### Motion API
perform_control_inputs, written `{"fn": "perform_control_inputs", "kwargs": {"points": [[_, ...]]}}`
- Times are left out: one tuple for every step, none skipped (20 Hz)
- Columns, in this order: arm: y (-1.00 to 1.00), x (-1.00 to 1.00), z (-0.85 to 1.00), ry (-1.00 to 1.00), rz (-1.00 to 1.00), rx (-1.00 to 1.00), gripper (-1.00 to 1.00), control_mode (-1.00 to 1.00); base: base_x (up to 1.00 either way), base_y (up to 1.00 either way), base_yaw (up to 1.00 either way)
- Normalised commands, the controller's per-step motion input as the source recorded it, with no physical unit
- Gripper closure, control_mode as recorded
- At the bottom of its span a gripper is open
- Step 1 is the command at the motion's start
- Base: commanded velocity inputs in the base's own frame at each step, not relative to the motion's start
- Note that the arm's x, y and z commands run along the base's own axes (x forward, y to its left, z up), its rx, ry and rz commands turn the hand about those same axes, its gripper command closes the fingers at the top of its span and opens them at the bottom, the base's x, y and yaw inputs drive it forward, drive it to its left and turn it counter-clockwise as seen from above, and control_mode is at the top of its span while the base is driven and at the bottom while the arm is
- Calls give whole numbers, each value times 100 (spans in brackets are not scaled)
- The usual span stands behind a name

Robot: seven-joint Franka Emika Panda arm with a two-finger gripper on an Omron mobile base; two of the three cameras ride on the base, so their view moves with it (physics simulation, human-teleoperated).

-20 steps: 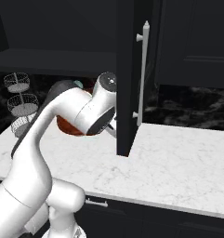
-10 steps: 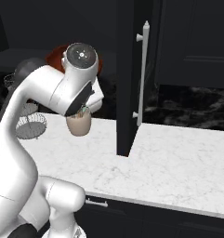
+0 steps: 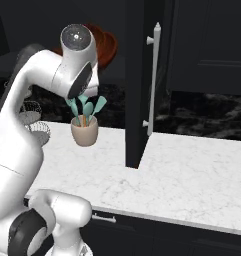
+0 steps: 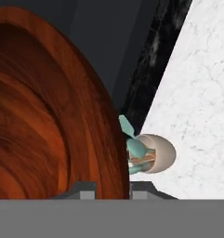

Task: Pick up the bowls on the counter and stack them on top of one another in the open cabinet. Place the smaller bowl on top of the larger bowl.

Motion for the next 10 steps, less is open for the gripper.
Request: {"fn": "perform_control_inputs", "kwargs": {"points": [[45, 100, 0, 9, -14, 0, 100, -100, 0, 0, 0], [49, 100, -4, 12, -11, 0, 100, -100, 0, 0, 0], [45, 100, -2, 9, -10, 0, 100, -100, 0, 0, 0], [40, 100, -10, 6, -10, 0, 100, -100, 0, 0, 0], [36, 100, -16, 2, -10, 0, 100, -100, 0, 0, 0], [33, 100, -18, 0, -9, 0, 100, -100, 0, 0, 0], [32, 100, -21, 0, -9, 0, 100, -100, 0, 0, 0], [28, 100, -23, 0, -9, 3, 100, -100, 0, 0, 0], [23, 100, -25, 0, -9, 3, 100, -100, 0, 0, 0], [19, 100, -25, 0, -8, 5, 100, -100, 0, 0, 0]]}}
